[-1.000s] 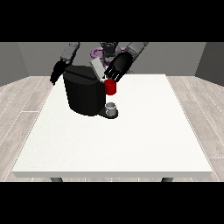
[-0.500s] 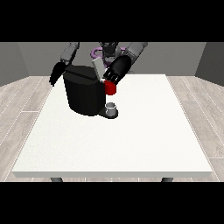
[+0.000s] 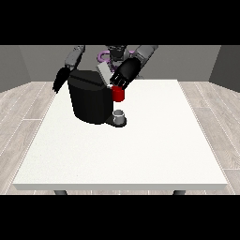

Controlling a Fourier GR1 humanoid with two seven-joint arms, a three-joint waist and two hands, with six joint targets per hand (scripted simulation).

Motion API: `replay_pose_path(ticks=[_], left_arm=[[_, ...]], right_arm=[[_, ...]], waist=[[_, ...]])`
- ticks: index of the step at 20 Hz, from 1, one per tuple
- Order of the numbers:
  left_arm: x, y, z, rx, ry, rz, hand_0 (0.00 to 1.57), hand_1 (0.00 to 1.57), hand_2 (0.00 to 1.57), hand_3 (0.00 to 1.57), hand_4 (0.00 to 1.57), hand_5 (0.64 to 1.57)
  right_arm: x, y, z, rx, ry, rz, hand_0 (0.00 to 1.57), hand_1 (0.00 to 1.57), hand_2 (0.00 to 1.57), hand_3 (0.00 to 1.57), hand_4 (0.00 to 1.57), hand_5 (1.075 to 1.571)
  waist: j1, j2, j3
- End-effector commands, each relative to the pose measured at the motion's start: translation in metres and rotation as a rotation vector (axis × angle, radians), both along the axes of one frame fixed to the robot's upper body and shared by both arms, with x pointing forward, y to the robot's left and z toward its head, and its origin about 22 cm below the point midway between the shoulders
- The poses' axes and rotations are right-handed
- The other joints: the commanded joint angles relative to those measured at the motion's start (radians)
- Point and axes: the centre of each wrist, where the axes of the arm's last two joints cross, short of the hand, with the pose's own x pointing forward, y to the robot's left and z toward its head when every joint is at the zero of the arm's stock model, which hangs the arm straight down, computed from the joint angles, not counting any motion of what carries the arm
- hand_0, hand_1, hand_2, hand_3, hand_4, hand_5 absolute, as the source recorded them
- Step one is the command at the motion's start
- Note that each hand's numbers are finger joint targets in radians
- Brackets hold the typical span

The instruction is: Insert the coffee pod into the coffee machine and close the lid

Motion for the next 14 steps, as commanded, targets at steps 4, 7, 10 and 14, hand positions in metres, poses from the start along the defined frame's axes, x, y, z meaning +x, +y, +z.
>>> replay_pose_path(ticks=[4,7,10,14], left_arm=[[0.0,-0.003,0.009,0.016,-0.069,0.022,1.24,1.24,1.26,1.2,0.29,1.571],[-0.001,-0.008,-0.001,0.095,-0.087,0.02,1.21,1.21,1.23,1.13,0.0,1.571],[-0.001,-0.003,-0.007,0.151,-0.067,0.002,1.21,1.21,1.22,1.09,0.0,1.571],[-0.002,0.015,-0.006,0.151,-0.121,0.015,1.17,1.17,1.17,1.02,0.0,1.571]], right_arm=[[0.006,0.004,0.008,-0.007,-0.005,0.006,0.0,0.0,0.0,0.0,0.0,1.571],[0.005,0.001,0.007,-0.014,-0.016,-0.004,0.0,0.0,0.0,0.0,0.14,1.571],[-0.005,0.01,-0.01,0.026,0.014,-0.007,0.0,0.0,0.0,0.0,0.0,1.571],[-0.001,0.0,0.005,0.002,-0.042,-0.003,0.0,0.0,0.0,0.0,0.0,1.571]], waist=[[0.005,0.017,0.0],[0.006,0.011,0.0001],[0.016,-0.011,0.0003],[-0.003,0.042,0.0]])
